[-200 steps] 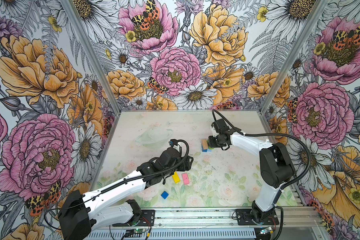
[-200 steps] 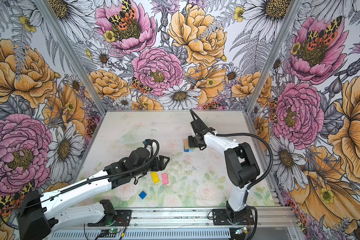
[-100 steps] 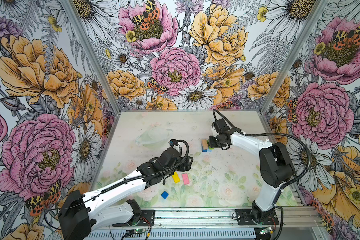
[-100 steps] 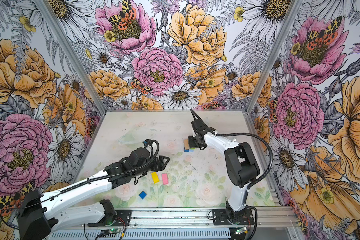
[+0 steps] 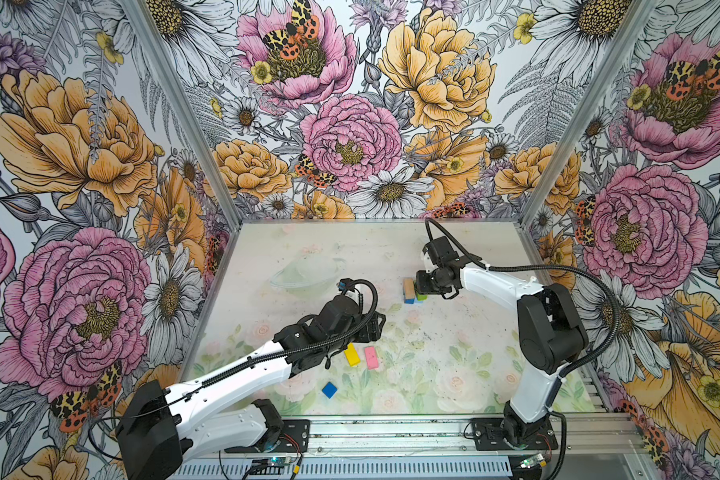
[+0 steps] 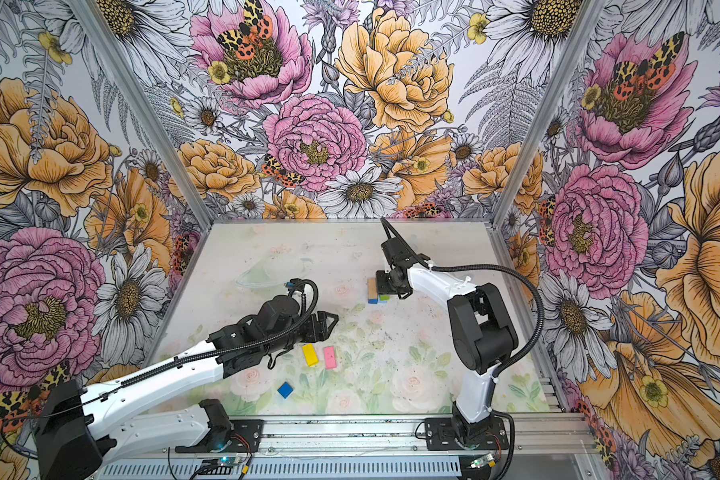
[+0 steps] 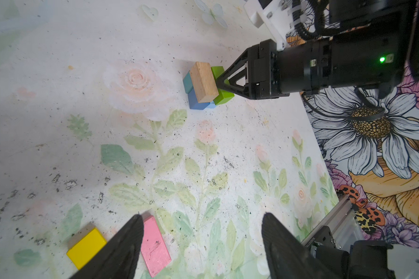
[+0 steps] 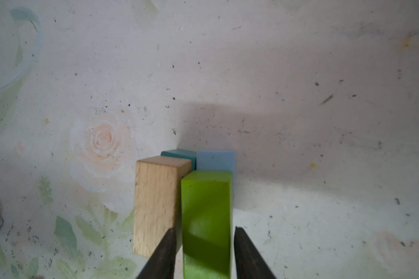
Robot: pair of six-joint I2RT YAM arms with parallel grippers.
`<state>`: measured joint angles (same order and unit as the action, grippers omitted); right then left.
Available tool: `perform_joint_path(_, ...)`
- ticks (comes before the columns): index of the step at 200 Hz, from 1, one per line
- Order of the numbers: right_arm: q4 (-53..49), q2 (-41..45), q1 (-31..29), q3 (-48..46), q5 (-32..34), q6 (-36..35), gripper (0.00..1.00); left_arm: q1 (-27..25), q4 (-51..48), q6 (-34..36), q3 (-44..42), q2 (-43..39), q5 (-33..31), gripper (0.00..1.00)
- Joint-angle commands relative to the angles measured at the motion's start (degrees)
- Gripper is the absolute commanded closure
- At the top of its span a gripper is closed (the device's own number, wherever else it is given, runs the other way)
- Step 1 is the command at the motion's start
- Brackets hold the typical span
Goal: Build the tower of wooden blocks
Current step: 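Lower the lime green block upright beside the wood block and release it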
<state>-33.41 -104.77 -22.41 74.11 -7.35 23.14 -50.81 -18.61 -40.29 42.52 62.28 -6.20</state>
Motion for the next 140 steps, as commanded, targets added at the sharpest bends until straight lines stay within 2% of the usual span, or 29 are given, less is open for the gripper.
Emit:
perform_joint_path(1,0.83,0.46,0.47,1.73,0.34,0.33,0.57,0.42,0.43,1.09,-0.61,-1.35,0.57,0.22)
perform_joint_path(41,-0.38,3.1,0.66,1.76,1.17,0.05,0.46,0.36,0.44,1.25,-0.27,-1.34,0.91,0.22)
perform_joint_path(108,-2.47,6.92,0.63,1.29,2.19,-0.11,0.44,-0.75,0.59,1.36,-0.1,-2.1,1.06,0.24)
perform_joint_path(140,-3.15,9.33,0.62,1.13,1.78,0.9,0.37,-2.02,0.51,1.17,-1.24,-5.14,-0.43,0.21)
